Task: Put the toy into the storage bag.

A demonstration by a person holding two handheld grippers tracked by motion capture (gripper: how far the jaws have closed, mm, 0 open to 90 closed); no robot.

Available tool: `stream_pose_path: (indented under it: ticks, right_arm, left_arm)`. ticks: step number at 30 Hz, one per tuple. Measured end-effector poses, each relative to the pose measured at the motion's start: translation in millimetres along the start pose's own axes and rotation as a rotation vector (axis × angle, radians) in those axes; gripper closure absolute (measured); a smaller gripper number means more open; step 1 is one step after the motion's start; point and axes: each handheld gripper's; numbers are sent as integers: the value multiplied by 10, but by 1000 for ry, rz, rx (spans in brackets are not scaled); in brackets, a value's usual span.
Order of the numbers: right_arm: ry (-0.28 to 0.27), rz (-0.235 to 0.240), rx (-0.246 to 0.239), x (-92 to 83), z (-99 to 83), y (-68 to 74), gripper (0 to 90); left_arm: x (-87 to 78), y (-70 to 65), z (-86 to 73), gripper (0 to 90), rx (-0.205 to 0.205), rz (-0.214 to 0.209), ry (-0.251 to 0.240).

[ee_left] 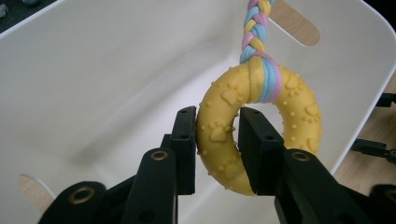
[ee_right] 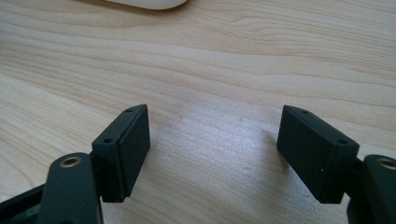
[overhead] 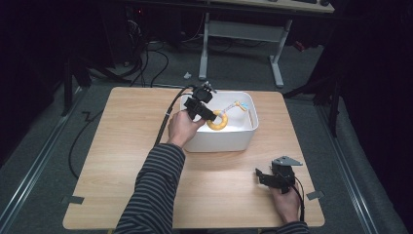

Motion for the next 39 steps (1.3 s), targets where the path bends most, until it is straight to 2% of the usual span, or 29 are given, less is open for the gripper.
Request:
stream_pose_path:
  ticks: [2,6,12,18,23,31,33,35,37,39]
  right_arm:
    - [0,-1,2,2,1,2,258]
    - [0,-1,1,4,3,4,258]
    - [0,0,0,4,3,3,257]
    - [1,2,0,4,2,5,256]
    - [3,7,-4,17,21,-8,260]
    - [4,8,-6,14,16,-3,258]
    - [4,8,-6,14,16,-4,258]
    - [5,11,-9,10,12,-3,257]
    - [4,11,-9,13,15,-4,259]
    - [3,10,-10,13,14,-3,258]
  left_arm:
    - [8,7,6,682,6,-16,9]
    - [53,-20,-17,682,20,0,60]
    - [132,-5,15,681,16,-30,68]
    - [212,-32,1,681,50,-11,136]
    - [177,-16,-11,681,40,-13,133]
    - [230,-31,-9,668,43,-26,150]
    - [207,-26,-13,633,33,-37,131]
    - [180,-10,-5,541,20,-50,109]
    - [149,-5,7,499,13,-31,89]
    - [131,-15,10,459,3,-38,84]
Point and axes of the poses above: each handheld gripper's, and its own axes: x roughly forward along the jaws, z roughly out of its top, y roughly to its left, and after that the axes turned 15 degrees about x, right-handed
